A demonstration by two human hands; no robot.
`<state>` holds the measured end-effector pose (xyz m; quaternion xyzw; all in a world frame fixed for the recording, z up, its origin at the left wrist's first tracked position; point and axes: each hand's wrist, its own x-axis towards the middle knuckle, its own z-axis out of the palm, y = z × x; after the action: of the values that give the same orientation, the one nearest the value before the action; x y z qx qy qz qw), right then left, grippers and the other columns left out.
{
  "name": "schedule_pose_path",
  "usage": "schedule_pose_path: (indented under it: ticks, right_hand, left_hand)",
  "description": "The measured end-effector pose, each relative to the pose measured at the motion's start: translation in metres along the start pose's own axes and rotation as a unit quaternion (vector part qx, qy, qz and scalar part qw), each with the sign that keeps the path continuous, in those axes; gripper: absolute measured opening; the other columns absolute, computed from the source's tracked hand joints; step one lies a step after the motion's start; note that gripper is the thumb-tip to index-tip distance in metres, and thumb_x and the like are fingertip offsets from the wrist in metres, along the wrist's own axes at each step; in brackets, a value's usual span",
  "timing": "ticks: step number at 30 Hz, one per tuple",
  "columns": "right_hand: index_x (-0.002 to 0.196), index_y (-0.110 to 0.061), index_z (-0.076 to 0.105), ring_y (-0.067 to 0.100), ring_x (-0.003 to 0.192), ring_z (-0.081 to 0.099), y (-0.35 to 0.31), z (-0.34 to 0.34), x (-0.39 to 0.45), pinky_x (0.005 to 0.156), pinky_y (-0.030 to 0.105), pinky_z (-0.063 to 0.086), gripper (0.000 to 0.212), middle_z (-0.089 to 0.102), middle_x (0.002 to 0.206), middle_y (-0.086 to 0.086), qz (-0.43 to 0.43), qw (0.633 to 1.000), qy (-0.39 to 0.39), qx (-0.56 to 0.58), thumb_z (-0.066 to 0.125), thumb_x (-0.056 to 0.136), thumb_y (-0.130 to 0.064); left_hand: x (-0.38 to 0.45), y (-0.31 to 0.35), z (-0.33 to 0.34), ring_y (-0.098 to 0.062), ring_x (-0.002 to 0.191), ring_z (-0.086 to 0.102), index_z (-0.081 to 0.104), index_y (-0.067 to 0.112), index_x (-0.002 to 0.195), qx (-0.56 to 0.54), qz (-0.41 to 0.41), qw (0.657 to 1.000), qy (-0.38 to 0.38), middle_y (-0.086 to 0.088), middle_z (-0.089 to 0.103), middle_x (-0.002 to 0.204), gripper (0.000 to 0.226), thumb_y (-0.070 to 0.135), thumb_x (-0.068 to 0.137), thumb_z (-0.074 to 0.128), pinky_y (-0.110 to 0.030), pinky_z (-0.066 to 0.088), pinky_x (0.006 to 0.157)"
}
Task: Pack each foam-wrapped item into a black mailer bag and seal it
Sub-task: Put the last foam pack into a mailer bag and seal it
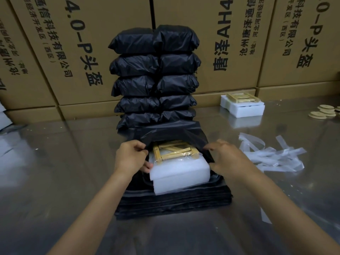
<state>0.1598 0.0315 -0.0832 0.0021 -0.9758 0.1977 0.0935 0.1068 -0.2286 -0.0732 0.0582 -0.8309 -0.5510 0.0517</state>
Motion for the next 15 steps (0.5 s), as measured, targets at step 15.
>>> schedule_pose_path:
  ticks: [15]
  right_hand:
    - [0.101, -0.018, 0.076, 0.024, 0.081, 0.074, -0.010, 0.000, 0.007, 0.083, 0.038, 0.061, 0.036, 0.077, 0.095, 0.006, 0.107, 0.981, 0.030, 0.157, 0.051, 0.087, 0.002]
  left_hand:
    - [0.004, 0.000, -0.009, -0.018, 0.077, 0.067, 0.059, 0.018, 0.086, 0.161, 0.061, 0.984, -0.045, -0.011, 0.070, 0.089, 0.015, 0.005, 0.093, 0.058, -0.027, 0.052, 0.064]
